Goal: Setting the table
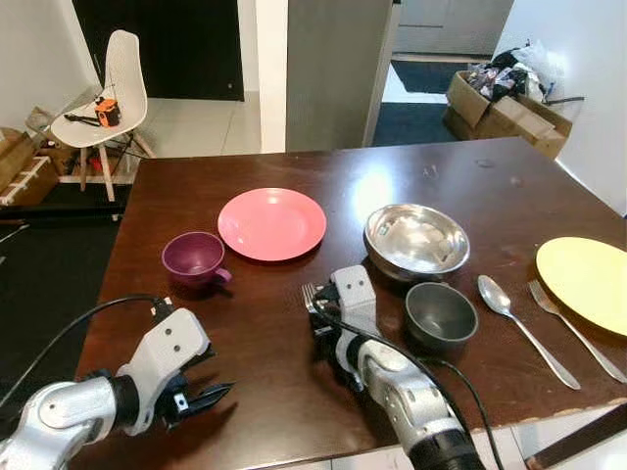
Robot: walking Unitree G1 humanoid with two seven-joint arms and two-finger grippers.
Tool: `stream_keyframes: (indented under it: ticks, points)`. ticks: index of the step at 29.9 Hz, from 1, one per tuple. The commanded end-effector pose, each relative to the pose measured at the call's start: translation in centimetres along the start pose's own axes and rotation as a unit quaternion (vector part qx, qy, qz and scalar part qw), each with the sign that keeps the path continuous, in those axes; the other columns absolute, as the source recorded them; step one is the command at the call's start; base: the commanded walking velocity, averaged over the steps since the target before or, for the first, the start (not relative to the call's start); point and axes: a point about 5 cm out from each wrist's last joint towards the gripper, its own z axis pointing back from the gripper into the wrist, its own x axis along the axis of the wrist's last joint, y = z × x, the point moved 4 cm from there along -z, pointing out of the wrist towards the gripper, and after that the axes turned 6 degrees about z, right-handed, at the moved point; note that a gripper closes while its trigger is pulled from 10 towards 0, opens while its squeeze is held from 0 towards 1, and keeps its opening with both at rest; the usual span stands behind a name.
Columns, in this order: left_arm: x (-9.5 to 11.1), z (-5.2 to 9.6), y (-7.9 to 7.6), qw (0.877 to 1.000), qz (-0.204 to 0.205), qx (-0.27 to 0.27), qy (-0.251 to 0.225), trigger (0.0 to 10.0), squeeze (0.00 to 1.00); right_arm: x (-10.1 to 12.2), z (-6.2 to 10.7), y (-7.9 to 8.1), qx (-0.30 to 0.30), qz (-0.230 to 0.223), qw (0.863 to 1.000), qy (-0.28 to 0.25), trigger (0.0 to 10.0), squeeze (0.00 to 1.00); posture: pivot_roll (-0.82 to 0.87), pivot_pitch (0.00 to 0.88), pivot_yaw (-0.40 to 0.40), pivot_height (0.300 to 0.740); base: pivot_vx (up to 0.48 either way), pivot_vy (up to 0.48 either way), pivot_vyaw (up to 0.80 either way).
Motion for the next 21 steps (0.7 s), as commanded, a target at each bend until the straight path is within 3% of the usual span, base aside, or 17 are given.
stream_keyframes:
  ticks: [1, 2, 7, 12, 21]
  points:
    - [0.3, -0.3, 0.3, 1.0, 0.021, 0.017, -0.011, 10.0, 0.0, 3.8, 0.7, 0.0, 0.002, 0.013, 0.997, -0.082, 0.0, 0.0, 0.02, 0.001, 0.056, 0.74, 0.0, 0.0, 0.0]
    - [0.8, -0.6, 0.5, 0.999, 0.034, 0.028, -0.026, 10.0, 0.0, 4.9, 1.5, -0.2, -0.003, 0.011, 0.994, -0.105, 10.0, 0.0, 0.01, 0.002, 0.061, 0.74, 0.0, 0.0, 0.0]
    - [1.6, -1.3, 0.6, 0.996, 0.057, 0.051, -0.052, 10.0, 0.0, 5.5, 3.2, -0.6, -0.026, -0.008, 0.992, -0.127, 10.0, 0.0, 0.0, 0.007, 0.068, 0.74, 0.0, 0.0, 0.0]
    - [2.8, -2.1, 0.6, 0.993, 0.069, 0.064, -0.077, 10.0, 0.0, 4.9, 5.0, 0.0, -0.032, -0.023, 0.991, -0.131, 10.0, 0.0, -0.01, 0.01, 0.077, 0.74, 0.0, 0.0, 0.0]
    - [3.0, -2.5, 1.1, 0.992, 0.071, 0.074, -0.078, 10.0, 0.0, 4.1, 4.6, 0.3, -0.024, -0.023, 0.993, -0.117, 10.0, 0.0, -0.01, 0.005, 0.085, 0.74, 0.0, 0.0, 0.0]
